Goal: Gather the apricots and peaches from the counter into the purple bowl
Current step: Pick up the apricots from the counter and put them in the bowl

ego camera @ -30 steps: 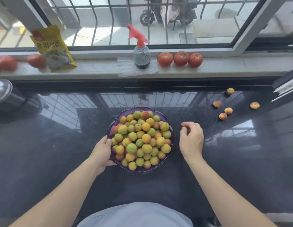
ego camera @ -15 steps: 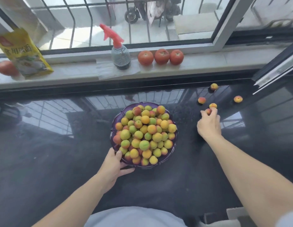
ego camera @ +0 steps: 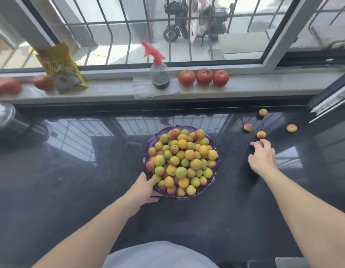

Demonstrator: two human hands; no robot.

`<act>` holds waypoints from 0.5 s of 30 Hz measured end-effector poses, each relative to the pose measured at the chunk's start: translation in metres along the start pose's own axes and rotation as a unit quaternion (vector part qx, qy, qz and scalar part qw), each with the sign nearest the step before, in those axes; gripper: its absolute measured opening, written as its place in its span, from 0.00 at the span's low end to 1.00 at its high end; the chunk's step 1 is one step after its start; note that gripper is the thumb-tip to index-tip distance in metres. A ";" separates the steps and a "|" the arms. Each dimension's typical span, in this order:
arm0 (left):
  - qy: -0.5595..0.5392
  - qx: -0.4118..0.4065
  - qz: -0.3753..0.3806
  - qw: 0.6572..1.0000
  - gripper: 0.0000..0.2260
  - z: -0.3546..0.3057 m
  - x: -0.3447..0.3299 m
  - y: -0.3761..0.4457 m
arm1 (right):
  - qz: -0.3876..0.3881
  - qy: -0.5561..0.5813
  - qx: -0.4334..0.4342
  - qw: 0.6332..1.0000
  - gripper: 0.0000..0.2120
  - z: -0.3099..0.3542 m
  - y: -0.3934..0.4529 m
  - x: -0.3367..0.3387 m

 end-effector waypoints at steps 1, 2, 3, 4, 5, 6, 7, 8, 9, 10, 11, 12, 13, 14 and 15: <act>0.000 0.002 0.002 1.000 0.14 0.002 -0.001 -0.002 | 0.002 -0.004 -0.008 1.000 0.21 0.000 -0.001 0.000; 0.000 0.005 0.003 1.000 0.14 0.004 -0.002 -0.004 | 0.001 -0.005 -0.021 1.000 0.20 0.001 -0.004 -0.002; -0.001 0.007 0.001 1.000 0.14 0.007 -0.004 -0.006 | -0.001 -0.002 -0.030 1.000 0.19 0.001 -0.010 -0.004; 0.000 0.007 -0.002 1.000 0.14 0.009 -0.005 -0.009 | -0.002 0.003 -0.028 1.000 0.18 0.003 -0.018 -0.008; 0.001 0.006 -0.006 1.000 0.14 0.011 -0.006 -0.010 | -0.003 0.011 -0.013 1.000 0.16 0.006 -0.028 -0.014; 0.005 0.004 -0.007 1.000 0.14 0.013 -0.006 -0.012 | -0.004 0.022 0.007 1.000 0.14 0.008 -0.039 -0.020; 0.010 0.004 -0.008 1.000 0.15 0.014 -0.005 -0.013 | -0.007 0.036 0.024 0.999 0.11 0.009 -0.051 -0.026; 0.015 0.004 -0.008 1.000 0.15 0.015 -0.005 -0.014 | -0.011 0.051 0.028 0.998 0.10 0.008 -0.063 -0.031; 0.018 0.005 -0.006 1.000 0.15 0.016 -0.004 -0.016 | -0.011 0.071 0.020 0.997 0.09 0.004 -0.075 -0.035; 0.021 0.009 -0.004 1.000 0.15 0.018 -0.004 -0.017 | -0.010 0.094 0.001 0.996 0.09 -0.001 -0.086 -0.039; 0.025 0.014 -0.003 1.000 0.14 0.019 -0.004 -0.019 | -0.008 0.120 -0.017 0.993 0.09 -0.005 -0.097 -0.041; 0.031 0.019 -0.003 0.999 0.13 0.021 -0.003 -0.020 | -0.009 0.151 -0.028 0.988 0.11 -0.006 -0.107 -0.041; 0.040 0.022 -0.004 0.999 0.12 0.022 -0.002 -0.021 | -0.012 0.183 -0.030 0.983 0.14 -0.003 -0.117 -0.038; 0.051 0.022 -0.007 0.998 0.12 0.023 -0.001 -0.022 | -0.016 0.212 -0.024 0.977 0.18 0.005 -0.126 -0.032; 0.062 0.020 -0.010 0.998 0.11 0.023 0.000 -0.022 | -0.021 0.236 -0.010 0.971 0.21 0.018 -0.137 -0.023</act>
Point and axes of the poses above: each hand's wrist, its own y-axis towards the middle knuckle, its own x-axis out of the back of the hand, z = x × y, the point moved 8 cm from there along y, towards the middle knuckle, and after that the axes turned 12 degrees about y, right-handed, at the moved point
